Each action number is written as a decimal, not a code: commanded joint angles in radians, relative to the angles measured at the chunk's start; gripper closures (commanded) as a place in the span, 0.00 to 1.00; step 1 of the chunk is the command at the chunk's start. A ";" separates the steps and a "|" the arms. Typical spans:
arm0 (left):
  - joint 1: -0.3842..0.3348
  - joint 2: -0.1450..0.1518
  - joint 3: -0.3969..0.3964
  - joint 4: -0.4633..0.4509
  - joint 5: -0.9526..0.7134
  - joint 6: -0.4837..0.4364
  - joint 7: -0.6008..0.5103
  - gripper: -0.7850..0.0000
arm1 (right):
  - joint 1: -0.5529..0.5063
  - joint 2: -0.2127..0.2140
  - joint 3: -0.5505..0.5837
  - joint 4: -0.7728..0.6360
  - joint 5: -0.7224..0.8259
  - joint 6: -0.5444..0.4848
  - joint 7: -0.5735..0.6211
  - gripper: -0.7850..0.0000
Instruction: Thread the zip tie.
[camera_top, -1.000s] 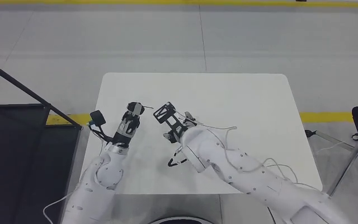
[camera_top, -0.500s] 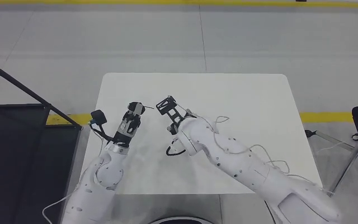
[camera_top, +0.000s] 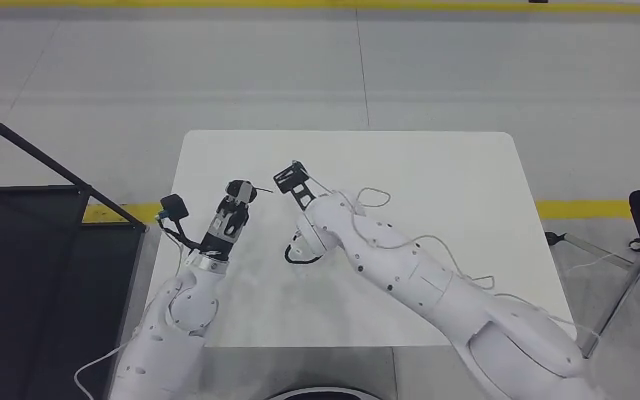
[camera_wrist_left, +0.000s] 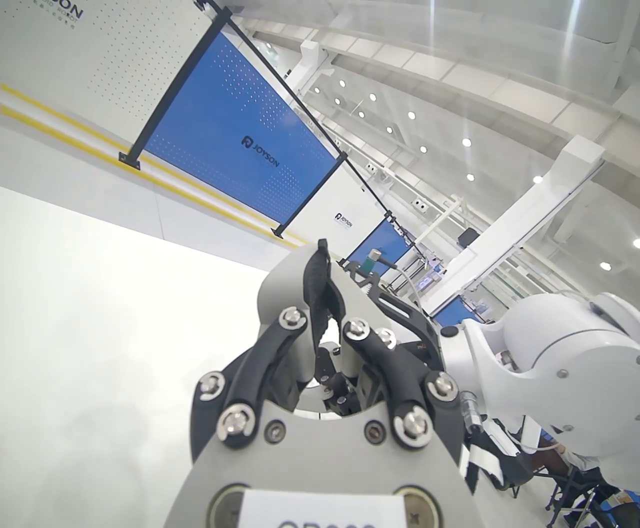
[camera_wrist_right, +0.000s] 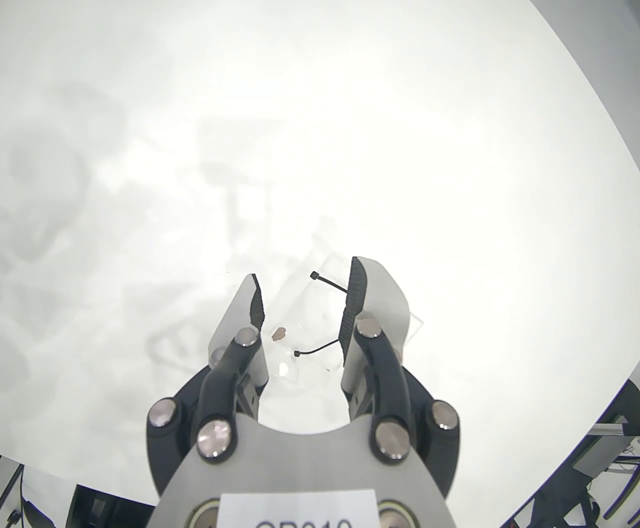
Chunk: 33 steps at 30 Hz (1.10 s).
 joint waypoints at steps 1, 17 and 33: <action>0.000 -0.001 -0.001 0.000 0.000 -0.002 0.002 1.00 | 0.004 -0.012 0.000 0.024 0.001 -0.007 0.002 0.52; 0.002 -0.007 -0.008 -0.001 0.010 -0.005 0.003 1.00 | 0.009 -0.077 0.027 0.143 -0.026 -0.015 0.008 0.63; 0.005 -0.013 -0.015 -0.003 0.015 -0.008 0.003 1.00 | -0.008 -0.109 0.072 0.180 -0.087 -0.020 0.018 0.85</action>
